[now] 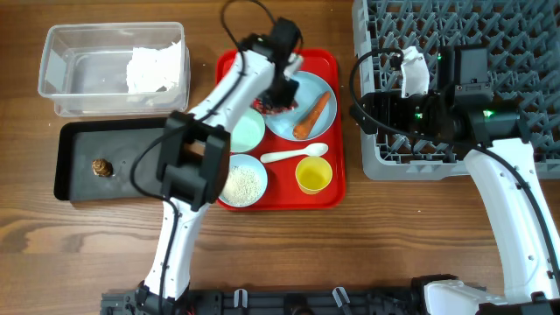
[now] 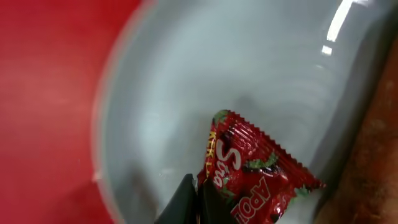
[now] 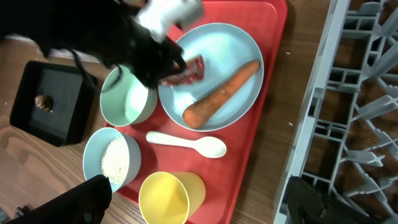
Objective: Sort waste into correct bins and load items into the dishwasher rack
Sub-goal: 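Drop the red wrapper into the clear plastic bin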
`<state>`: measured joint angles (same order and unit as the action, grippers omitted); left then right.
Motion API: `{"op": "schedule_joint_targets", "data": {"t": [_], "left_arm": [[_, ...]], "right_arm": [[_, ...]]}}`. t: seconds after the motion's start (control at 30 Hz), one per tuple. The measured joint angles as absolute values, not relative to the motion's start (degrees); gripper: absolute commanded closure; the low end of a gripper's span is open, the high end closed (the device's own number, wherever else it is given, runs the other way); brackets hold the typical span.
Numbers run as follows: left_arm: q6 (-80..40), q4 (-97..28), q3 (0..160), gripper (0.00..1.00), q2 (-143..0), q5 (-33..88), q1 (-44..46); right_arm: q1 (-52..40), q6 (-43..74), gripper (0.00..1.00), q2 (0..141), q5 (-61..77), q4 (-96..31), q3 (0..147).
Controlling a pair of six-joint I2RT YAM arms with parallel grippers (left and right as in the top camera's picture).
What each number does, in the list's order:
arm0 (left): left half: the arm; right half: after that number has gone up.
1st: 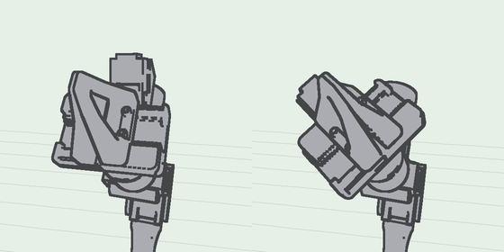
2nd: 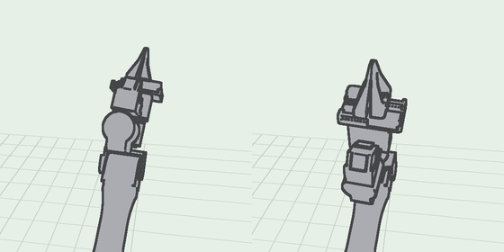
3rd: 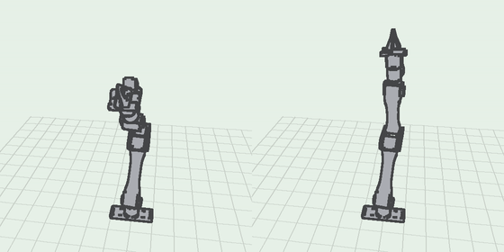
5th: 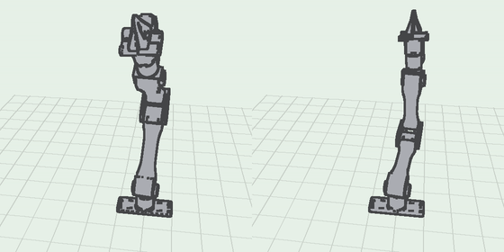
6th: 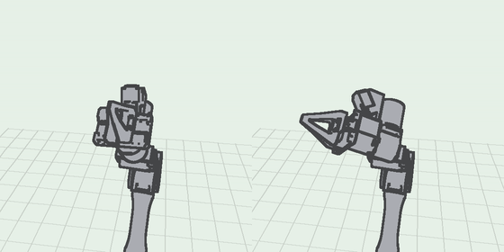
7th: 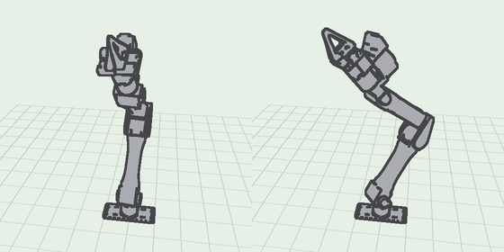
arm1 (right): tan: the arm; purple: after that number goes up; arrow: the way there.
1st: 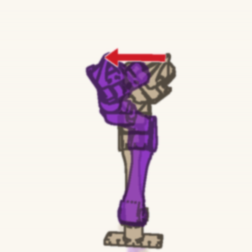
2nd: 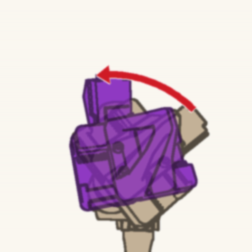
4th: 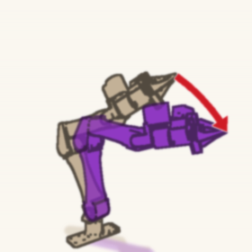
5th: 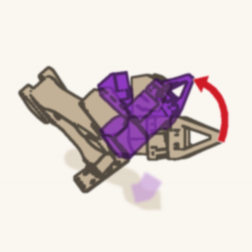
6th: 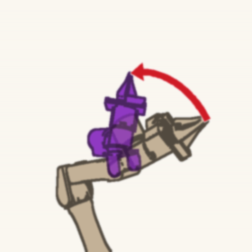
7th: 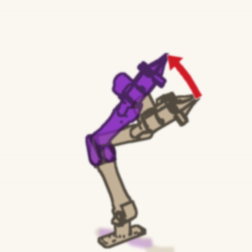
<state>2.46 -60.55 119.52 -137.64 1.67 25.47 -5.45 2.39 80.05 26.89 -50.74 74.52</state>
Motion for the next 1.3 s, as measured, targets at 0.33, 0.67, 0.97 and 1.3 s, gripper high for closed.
{"op": "schedule_joint_targets", "data": {"t": [0.33, 0.67, 0.97, 1.3], "left_arm": [[-6.2, -60.2, 123.1, 0.96, -122.1, 1.7, 10.9], [-7.4, -60.2, 123.7, 0.61, -124.9, -1.0, -4.6], [-8.0, -61.1, 123.2, 0.00, -130.7, -1.9, -9.7], [-8.0, -76.2, 123.2, 0.00, -122.3, 3.5, -4.9]], "right_arm": [[-5.5, 2.4, 0.07, 80.1, 26.9, -50.7, 74.5], [-5.5, 2.4, 0.07, 80.1, 26.9, -50.7, 74.5], [-5.5, 2.4, 0.07, 80.1, 26.9, -50.6, 74.5], [-5.5, 2.4, 0.07, 80.1, 26.9, -50.5, 74.5]]}}
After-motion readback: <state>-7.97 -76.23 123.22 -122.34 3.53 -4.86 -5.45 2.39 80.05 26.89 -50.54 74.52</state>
